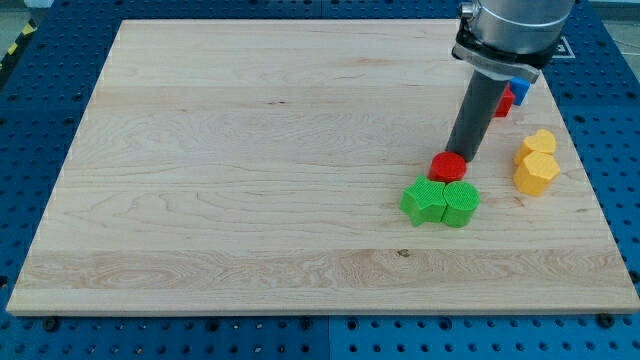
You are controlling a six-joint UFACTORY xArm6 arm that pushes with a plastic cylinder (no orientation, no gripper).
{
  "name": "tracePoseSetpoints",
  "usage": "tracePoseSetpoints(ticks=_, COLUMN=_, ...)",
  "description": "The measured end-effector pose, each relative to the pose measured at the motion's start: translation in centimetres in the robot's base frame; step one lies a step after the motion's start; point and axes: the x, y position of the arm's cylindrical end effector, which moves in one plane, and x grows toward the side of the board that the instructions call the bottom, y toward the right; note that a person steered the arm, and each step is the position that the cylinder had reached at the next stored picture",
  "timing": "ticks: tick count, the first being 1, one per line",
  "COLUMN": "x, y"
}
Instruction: Slightly move the yellow heart to the right
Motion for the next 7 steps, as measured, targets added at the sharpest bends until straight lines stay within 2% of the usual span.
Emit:
tracePoseSetpoints(ticks=2, x=-2.2, y=3.7)
tracePoseSetpoints(ticks=5, x=-2.2, y=9.2)
tracePoseSetpoints(ticks=7, x=-4.1, y=10.1)
